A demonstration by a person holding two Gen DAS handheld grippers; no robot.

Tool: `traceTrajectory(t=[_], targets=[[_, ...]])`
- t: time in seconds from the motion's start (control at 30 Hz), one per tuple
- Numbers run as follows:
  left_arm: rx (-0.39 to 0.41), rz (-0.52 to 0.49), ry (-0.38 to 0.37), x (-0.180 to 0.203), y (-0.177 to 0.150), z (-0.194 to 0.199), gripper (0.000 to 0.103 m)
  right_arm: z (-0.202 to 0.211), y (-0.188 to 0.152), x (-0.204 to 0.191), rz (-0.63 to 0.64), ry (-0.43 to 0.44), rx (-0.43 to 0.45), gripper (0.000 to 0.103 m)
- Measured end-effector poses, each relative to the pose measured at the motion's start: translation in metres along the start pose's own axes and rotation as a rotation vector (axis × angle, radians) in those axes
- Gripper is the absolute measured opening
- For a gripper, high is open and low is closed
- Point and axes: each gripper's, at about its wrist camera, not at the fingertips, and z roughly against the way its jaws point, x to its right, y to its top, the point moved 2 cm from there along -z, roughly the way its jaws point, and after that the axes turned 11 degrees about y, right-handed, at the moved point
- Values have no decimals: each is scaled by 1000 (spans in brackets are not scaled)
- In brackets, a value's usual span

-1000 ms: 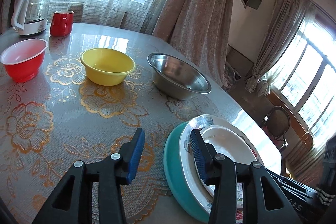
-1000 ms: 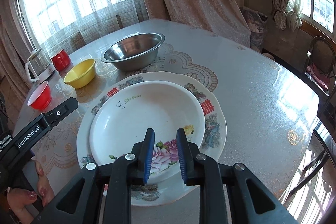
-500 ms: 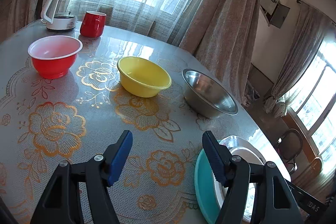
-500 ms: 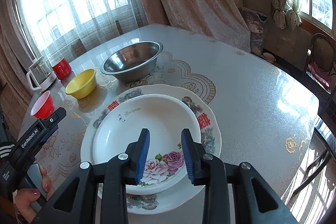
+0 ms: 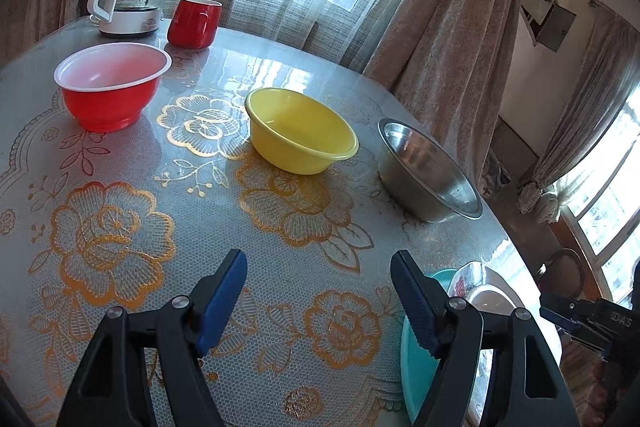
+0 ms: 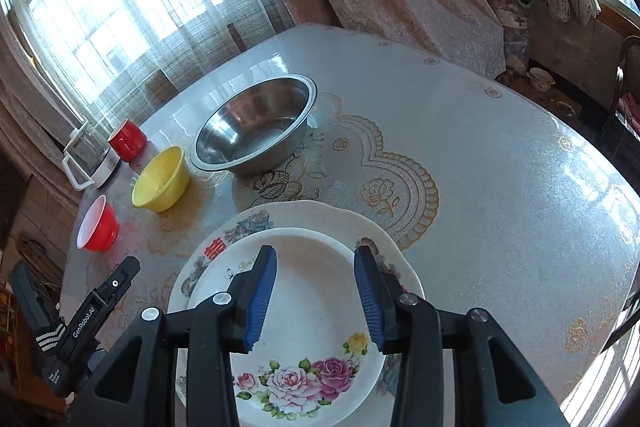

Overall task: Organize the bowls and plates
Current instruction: 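Move both grippers to the steel bowl and pinch its rim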

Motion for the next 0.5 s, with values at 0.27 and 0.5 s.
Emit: traceTrajectory(t=[0.27, 0.5], targets=[[-41, 0, -45, 29, 36, -23, 76, -37, 66, 20, -20, 30, -50, 46], [-89, -123, -86, 86, 73, -51, 78, -90, 115, 39, -150, 130, -105, 46]])
